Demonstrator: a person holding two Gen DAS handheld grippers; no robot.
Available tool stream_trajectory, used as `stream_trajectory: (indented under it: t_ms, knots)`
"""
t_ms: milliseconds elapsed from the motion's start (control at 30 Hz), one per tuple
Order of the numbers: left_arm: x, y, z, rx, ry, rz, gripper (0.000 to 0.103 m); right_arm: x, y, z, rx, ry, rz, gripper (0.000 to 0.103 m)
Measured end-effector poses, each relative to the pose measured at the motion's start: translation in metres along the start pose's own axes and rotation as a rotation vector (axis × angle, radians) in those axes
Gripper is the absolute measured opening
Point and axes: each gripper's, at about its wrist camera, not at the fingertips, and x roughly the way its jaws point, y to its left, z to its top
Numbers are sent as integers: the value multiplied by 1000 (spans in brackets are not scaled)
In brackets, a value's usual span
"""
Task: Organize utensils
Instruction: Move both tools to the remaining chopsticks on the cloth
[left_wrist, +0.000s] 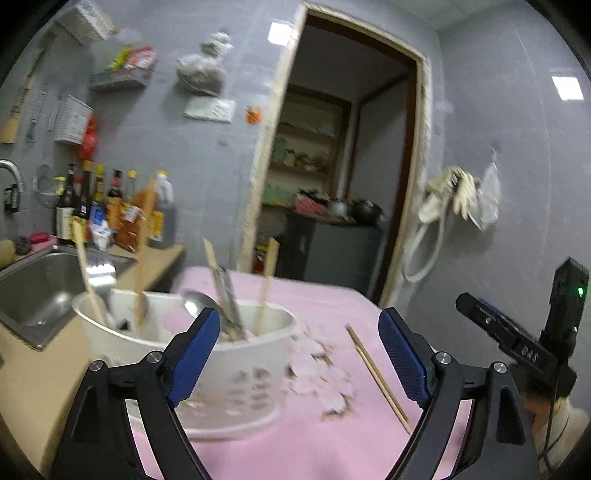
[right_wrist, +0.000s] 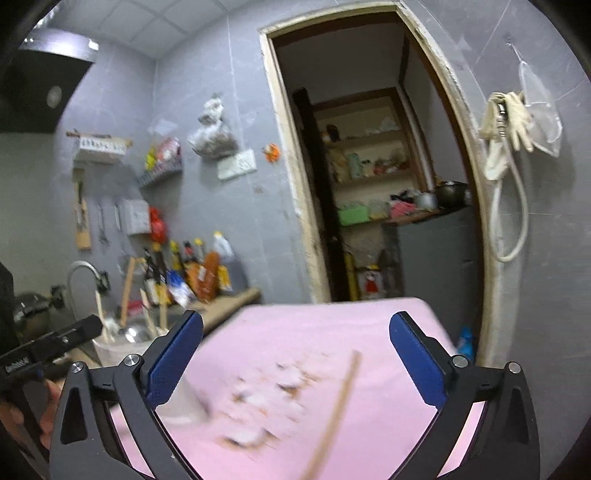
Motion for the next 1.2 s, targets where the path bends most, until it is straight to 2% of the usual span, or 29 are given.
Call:
stream_trajectory:
  t_ms: [167, 300, 500, 600, 700, 967, 1200]
  knots:
    - [24, -20, -17, 21, 122, -45, 84, -6, -26, -7, -50, 132, -79, 102]
    - [41, -33, -25, 58, 216, -42, 84, -3, -40, -21, -74, 269, -122, 102]
    - [66, -43, -32, 67, 358, -3, 84, 18, -43, -47, -101, 457, -108, 102]
    - [80, -42, -39, 66, 459, 44, 84, 30, -36, -58, -121, 524, -84, 102]
    - [85, -36, -47, 42, 512, 53, 84, 40, -32, -66, -153, 575, -71, 100]
    - [83, -24, -50, -7, 545, 45, 84, 65, -14, -85, -266, 723, -61, 98]
    - [88, -23, -49, -23, 567, 29, 84, 77, -7, -89, -326, 752, -85, 98]
